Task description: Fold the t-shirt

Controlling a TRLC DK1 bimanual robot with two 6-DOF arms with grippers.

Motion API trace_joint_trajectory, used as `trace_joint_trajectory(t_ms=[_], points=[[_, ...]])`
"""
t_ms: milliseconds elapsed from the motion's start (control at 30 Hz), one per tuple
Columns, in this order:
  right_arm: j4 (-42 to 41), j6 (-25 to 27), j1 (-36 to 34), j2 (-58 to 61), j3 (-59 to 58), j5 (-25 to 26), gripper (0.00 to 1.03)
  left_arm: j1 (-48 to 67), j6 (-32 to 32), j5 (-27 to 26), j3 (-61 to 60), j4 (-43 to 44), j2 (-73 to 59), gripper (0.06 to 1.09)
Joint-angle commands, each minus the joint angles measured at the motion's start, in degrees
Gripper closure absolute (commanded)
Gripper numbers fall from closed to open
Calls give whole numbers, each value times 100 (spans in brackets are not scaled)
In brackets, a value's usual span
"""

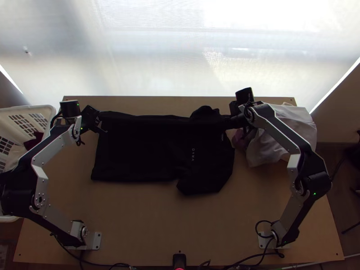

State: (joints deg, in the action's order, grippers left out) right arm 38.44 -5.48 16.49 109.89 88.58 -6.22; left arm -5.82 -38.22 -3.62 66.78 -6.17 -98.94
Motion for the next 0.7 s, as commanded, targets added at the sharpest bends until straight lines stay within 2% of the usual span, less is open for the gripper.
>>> trace_joint_trajectory(t_ms=[0,667], points=[[-3,117,161,-178,-315,-2,100,38,-107,-69,-289,-7,146,105],[-20,257,161,-134,-833,-2,100,90,-406,-69,-693,29,23,105]])
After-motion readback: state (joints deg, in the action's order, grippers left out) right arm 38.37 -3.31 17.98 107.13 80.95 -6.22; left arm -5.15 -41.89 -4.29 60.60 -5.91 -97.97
